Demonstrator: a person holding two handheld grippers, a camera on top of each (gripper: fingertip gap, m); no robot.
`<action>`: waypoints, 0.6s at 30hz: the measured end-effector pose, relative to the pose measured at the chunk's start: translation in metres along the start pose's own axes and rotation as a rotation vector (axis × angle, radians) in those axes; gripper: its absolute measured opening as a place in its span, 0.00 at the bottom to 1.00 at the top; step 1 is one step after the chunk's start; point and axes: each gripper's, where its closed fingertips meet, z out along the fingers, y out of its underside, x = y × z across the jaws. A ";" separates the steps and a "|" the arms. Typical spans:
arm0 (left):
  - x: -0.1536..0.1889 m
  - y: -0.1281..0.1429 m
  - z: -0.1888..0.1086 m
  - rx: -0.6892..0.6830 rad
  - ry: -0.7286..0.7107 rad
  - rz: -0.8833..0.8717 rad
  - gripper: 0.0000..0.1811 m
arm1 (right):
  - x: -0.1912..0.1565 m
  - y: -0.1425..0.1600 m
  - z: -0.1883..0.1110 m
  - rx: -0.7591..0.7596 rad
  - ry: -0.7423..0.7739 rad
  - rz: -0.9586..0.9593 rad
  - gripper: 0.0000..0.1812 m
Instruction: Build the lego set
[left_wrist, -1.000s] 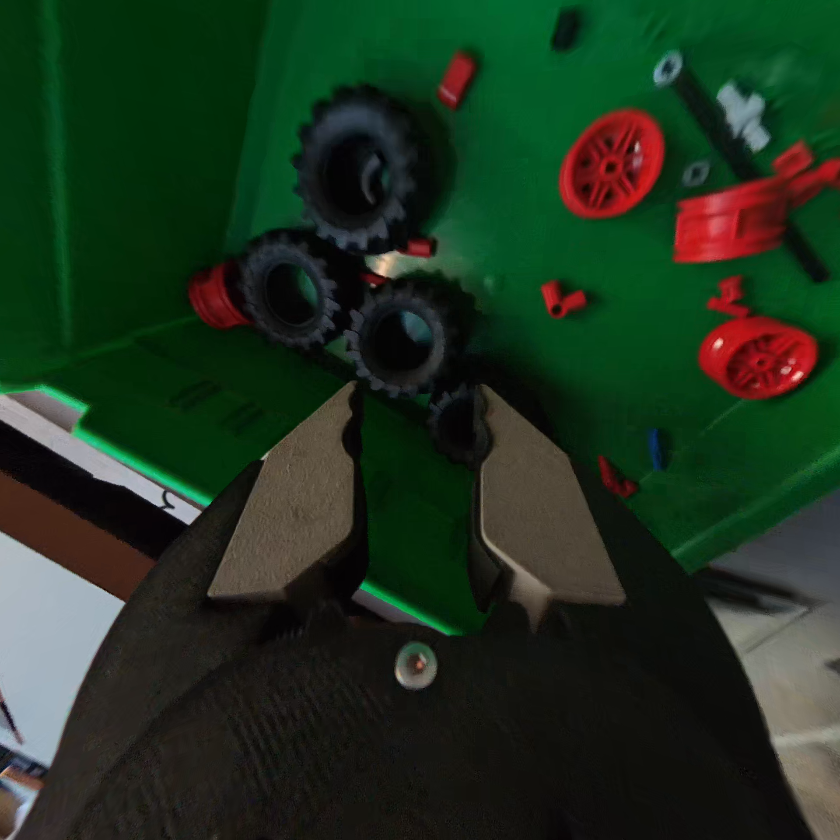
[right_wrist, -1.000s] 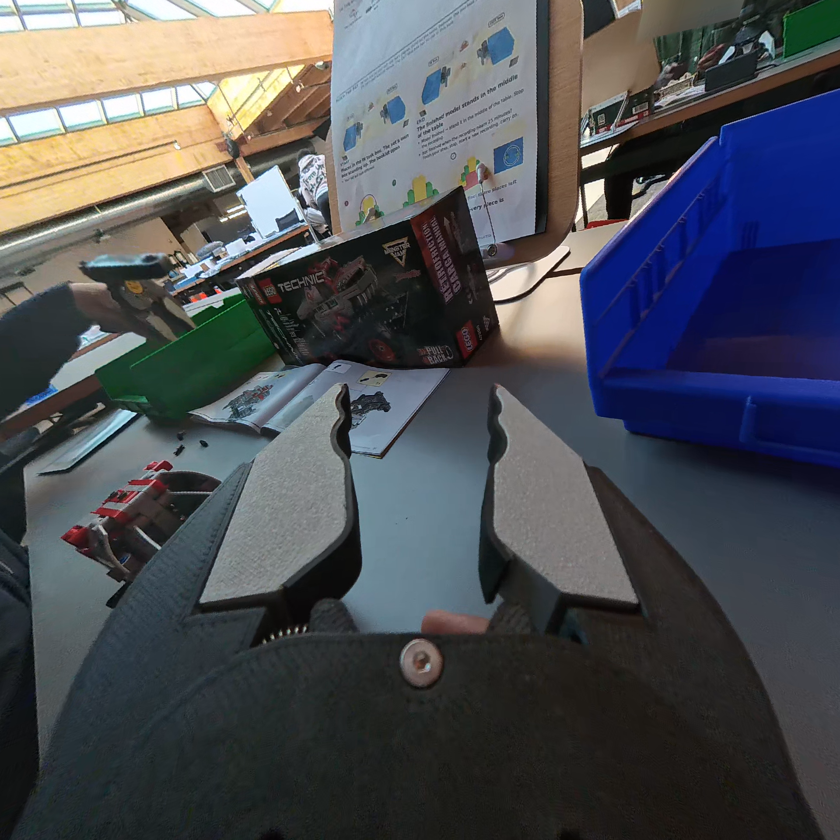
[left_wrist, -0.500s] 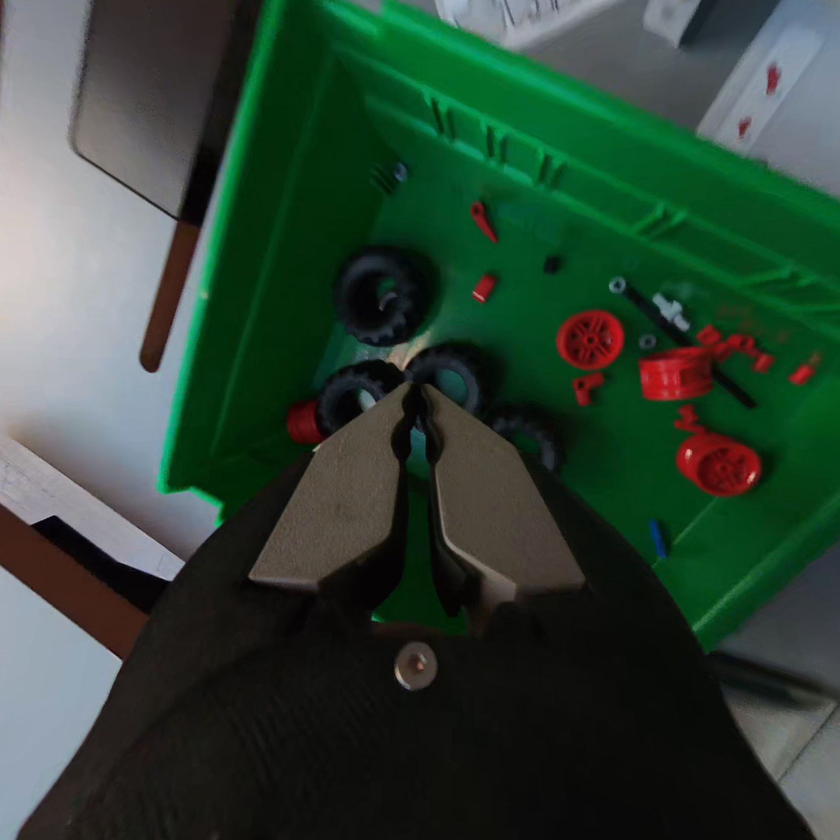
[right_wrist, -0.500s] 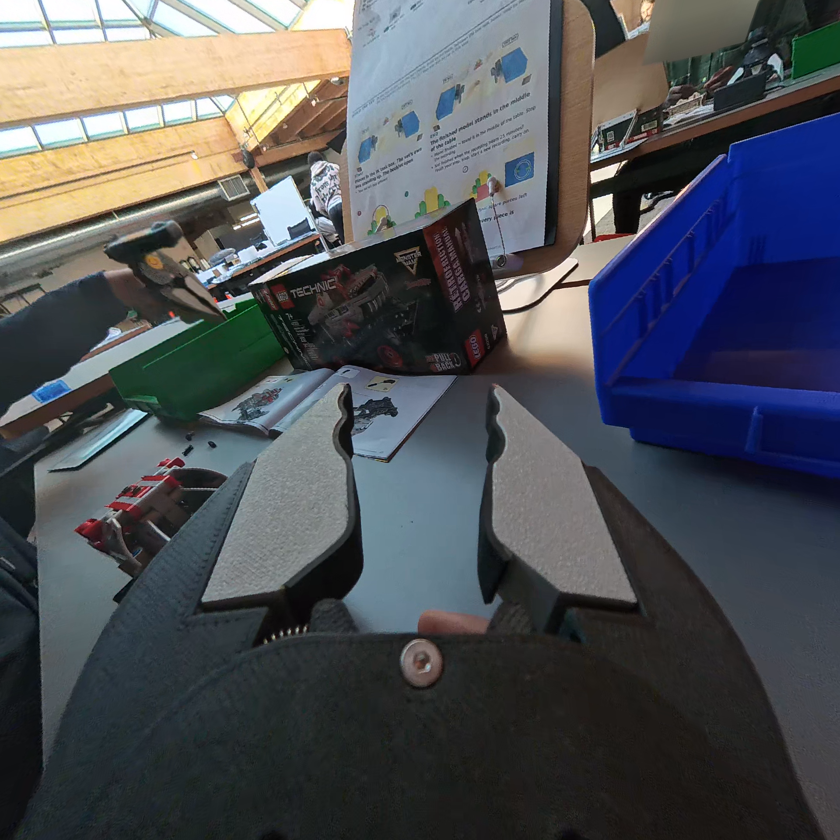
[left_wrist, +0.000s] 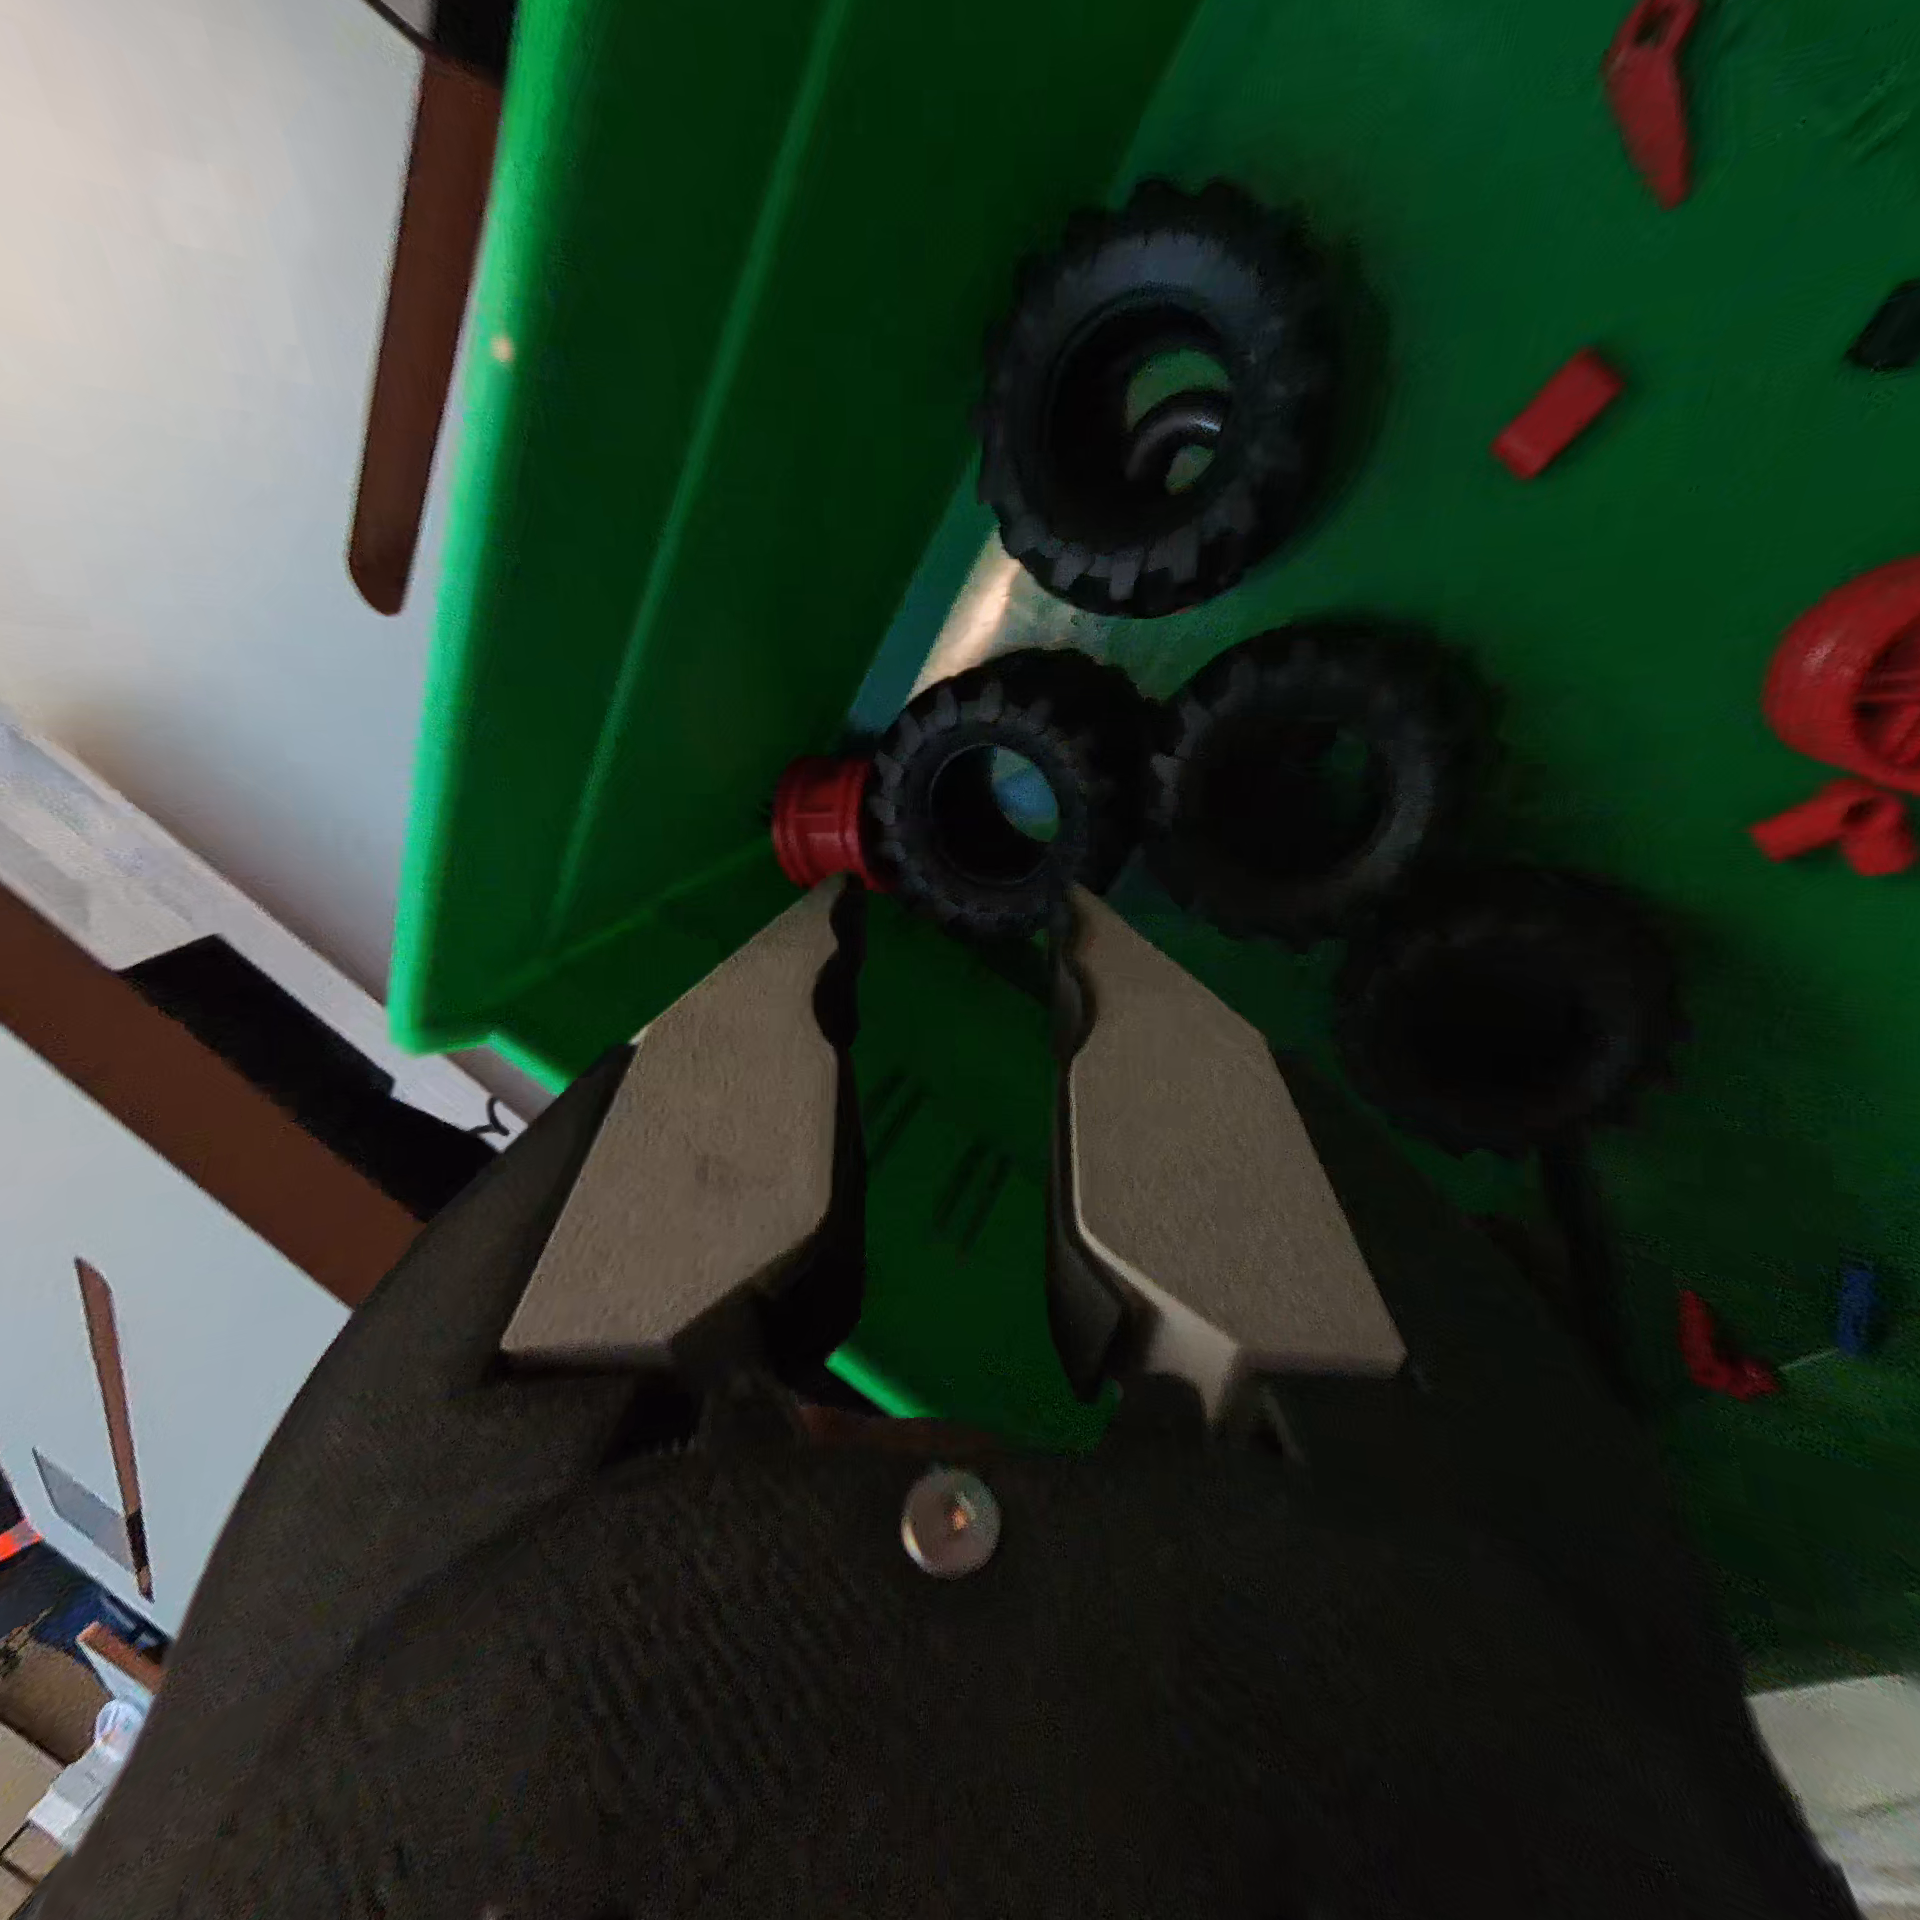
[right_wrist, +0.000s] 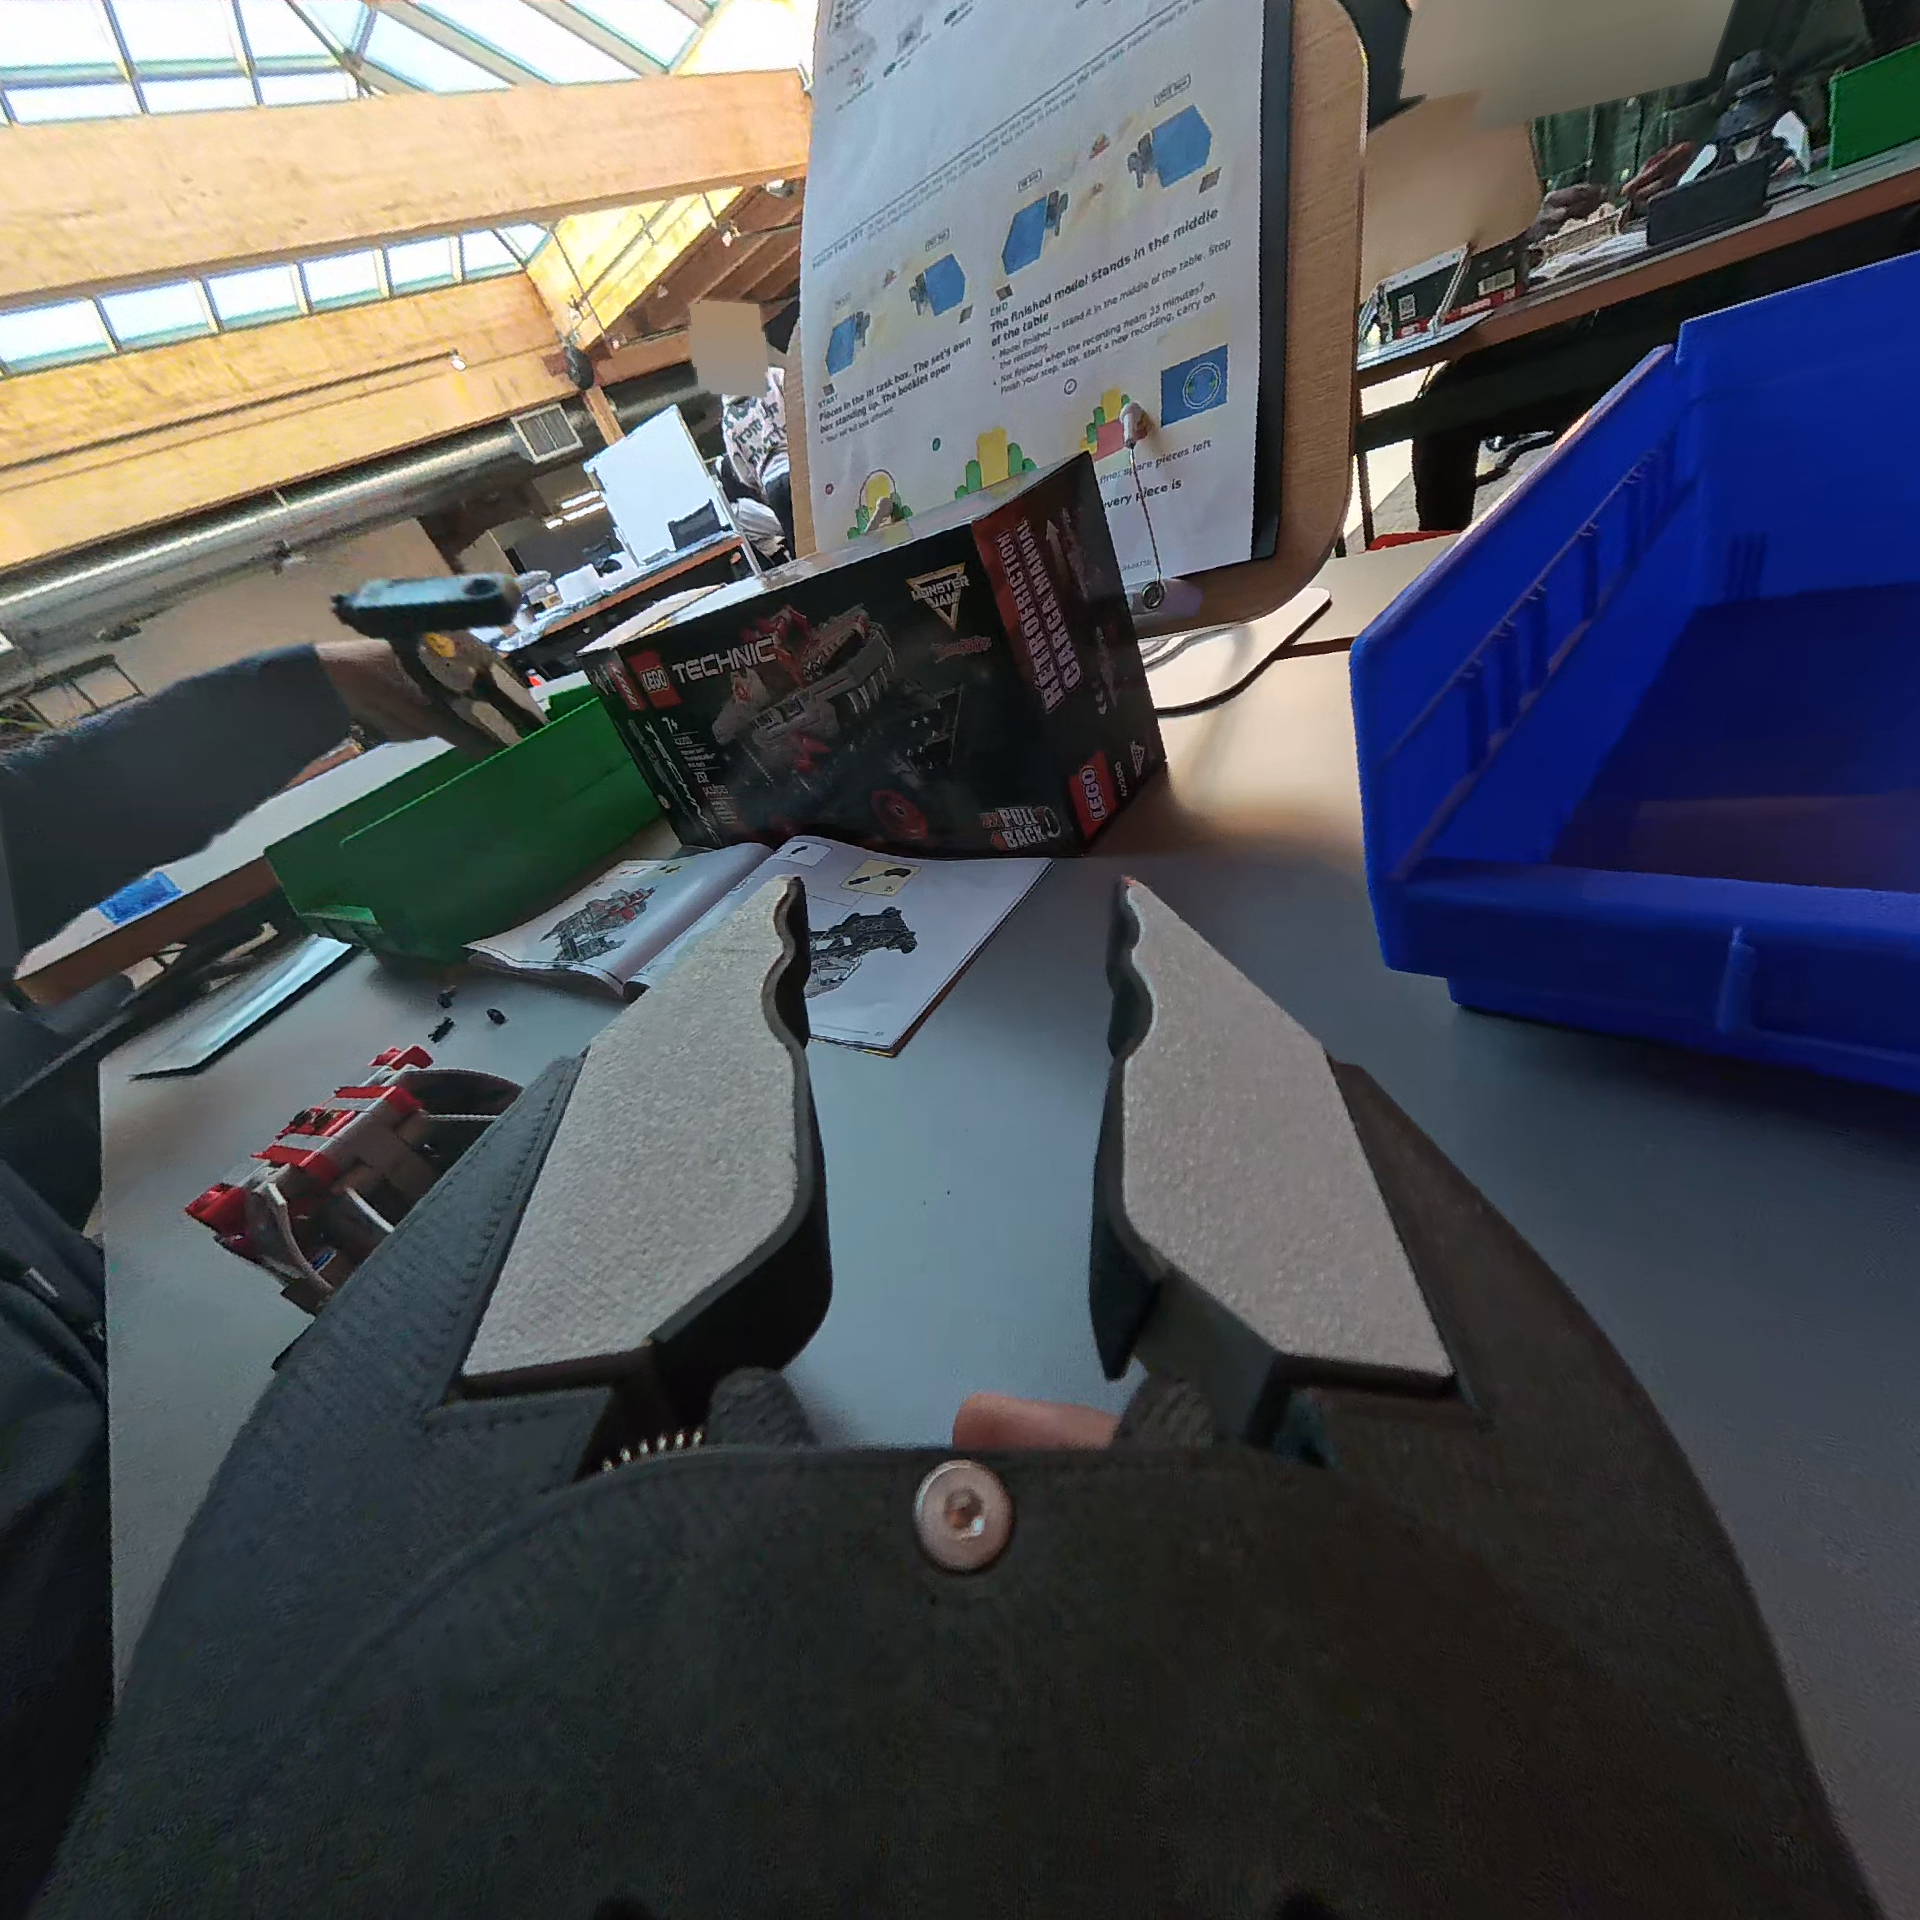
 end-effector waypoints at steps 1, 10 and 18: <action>0.006 0.001 0.007 -0.026 0.035 0.023 0.18 | 0.000 0.000 0.000 0.001 0.001 0.000 0.30; 0.025 0.002 0.003 -0.112 0.237 0.083 0.10 | -0.001 -0.001 -0.001 0.009 -0.007 0.003 0.30; 0.024 0.009 0.018 -0.159 0.186 0.202 0.09 | -0.003 -0.003 -0.002 0.026 -0.021 0.002 0.29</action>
